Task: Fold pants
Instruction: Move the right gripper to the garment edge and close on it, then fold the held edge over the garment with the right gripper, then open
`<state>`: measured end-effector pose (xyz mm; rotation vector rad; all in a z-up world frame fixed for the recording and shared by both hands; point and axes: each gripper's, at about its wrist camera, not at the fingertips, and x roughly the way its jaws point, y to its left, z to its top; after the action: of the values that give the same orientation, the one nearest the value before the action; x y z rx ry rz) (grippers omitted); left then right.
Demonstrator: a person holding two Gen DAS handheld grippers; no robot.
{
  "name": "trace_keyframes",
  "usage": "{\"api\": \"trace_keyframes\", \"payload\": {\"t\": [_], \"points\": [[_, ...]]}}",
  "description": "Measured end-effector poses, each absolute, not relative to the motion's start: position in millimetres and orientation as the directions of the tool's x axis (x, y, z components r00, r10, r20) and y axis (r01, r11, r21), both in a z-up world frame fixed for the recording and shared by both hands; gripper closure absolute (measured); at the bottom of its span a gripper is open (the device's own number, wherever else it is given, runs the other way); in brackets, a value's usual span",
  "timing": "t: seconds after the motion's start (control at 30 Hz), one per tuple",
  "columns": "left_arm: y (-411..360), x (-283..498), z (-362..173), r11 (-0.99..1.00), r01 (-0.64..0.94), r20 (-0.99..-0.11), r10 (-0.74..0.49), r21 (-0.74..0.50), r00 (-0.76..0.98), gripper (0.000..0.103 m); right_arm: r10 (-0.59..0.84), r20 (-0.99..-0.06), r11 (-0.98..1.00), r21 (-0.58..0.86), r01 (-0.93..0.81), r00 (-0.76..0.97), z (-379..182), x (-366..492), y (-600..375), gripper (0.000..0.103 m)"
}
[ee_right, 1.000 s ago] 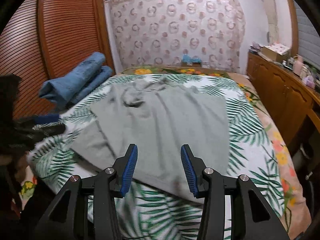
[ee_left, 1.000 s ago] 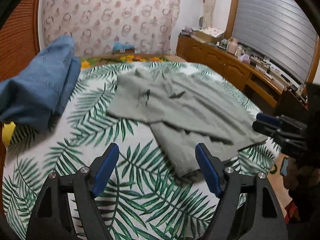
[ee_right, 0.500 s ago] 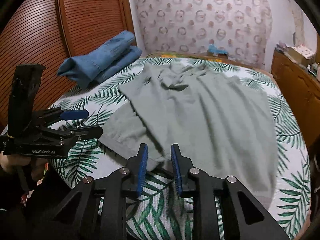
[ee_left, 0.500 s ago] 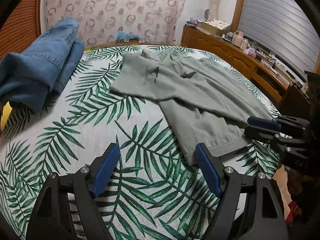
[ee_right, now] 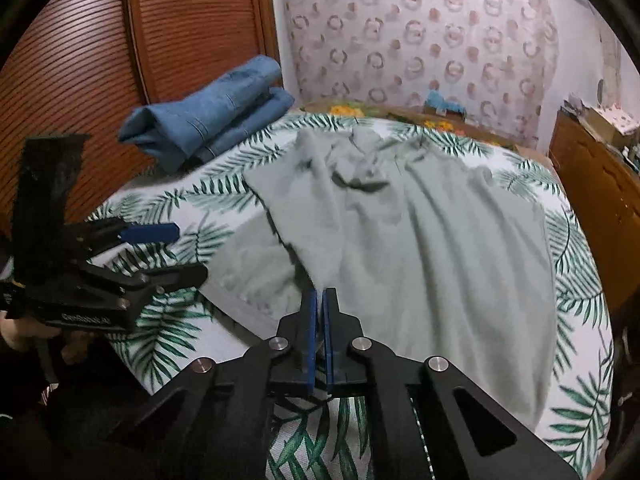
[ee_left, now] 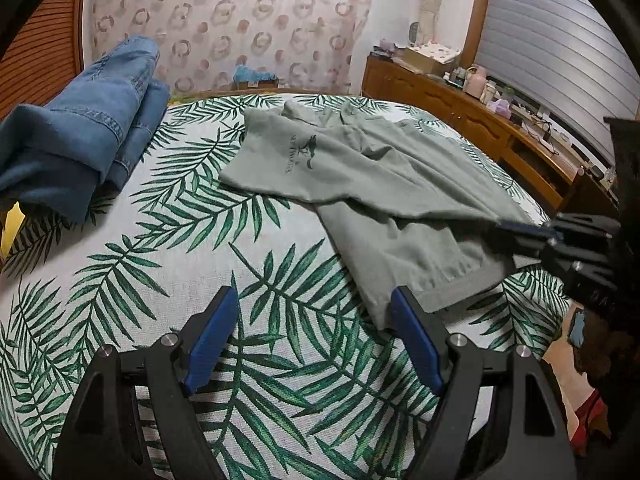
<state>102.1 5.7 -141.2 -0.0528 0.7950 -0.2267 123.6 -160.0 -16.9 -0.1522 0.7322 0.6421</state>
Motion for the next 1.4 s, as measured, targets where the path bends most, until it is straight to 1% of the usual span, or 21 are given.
{"api": "trace_keyframes", "payload": {"t": [0.2, 0.27, 0.4, 0.53, 0.77, 1.0, 1.13, 1.3, 1.37, 1.4], "points": [[0, 102, -127, 0.972, 0.196, -0.672, -0.23, -0.128, 0.704, 0.024, 0.495, -0.613, 0.812, 0.073, -0.579, 0.616, 1, 114, -176, 0.101], [-3, 102, -121, 0.973, 0.198, -0.652, -0.229, -0.121, 0.723, 0.024, 0.491, -0.595, 0.818, 0.064, -0.572, 0.636, 8, 113, -183, 0.101], [-12, 102, -108, 0.978, 0.197, -0.583, -0.198, -0.066, 0.788, 0.024, 0.469, -0.561, 0.837, 0.037, -0.546, 0.682, 20, 104, -196, 0.101], [-20, 108, -102, 0.973, 0.22, -0.56, -0.219, -0.067, 0.799, 0.024, 0.437, -0.545, 0.861, 0.021, -0.509, 0.716, 25, 97, -212, 0.101], [-37, 120, -99, 0.959, 0.257, -0.588, -0.275, -0.115, 0.761, 0.024, 0.388, -0.549, 0.891, 0.016, -0.455, 0.74, 17, 81, -230, 0.101], [-65, 127, -101, 0.937, 0.334, -0.605, -0.323, -0.098, 0.728, 0.024, 0.353, -0.57, 0.911, 0.028, -0.412, 0.742, 9, 69, -231, 0.101], [-74, 131, -111, 0.938, 0.339, -0.635, -0.305, -0.071, 0.709, 0.024, 0.337, -0.598, 0.919, 0.041, -0.393, 0.727, 5, 76, -230, 0.101], [-72, 136, -120, 0.946, 0.321, -0.677, -0.27, -0.052, 0.685, 0.024, 0.352, -0.624, 0.914, 0.067, -0.401, 0.698, -2, 85, -230, 0.1], [-72, 136, -124, 0.947, 0.319, -0.688, -0.262, -0.047, 0.677, 0.024, 0.341, -0.641, 0.915, 0.06, -0.398, 0.688, -6, 92, -228, 0.095], [-72, 136, -125, 0.948, 0.314, -0.693, -0.255, -0.043, 0.675, 0.024, 0.344, -0.648, 0.913, 0.062, -0.404, 0.679, -8, 95, -228, 0.084]]}}
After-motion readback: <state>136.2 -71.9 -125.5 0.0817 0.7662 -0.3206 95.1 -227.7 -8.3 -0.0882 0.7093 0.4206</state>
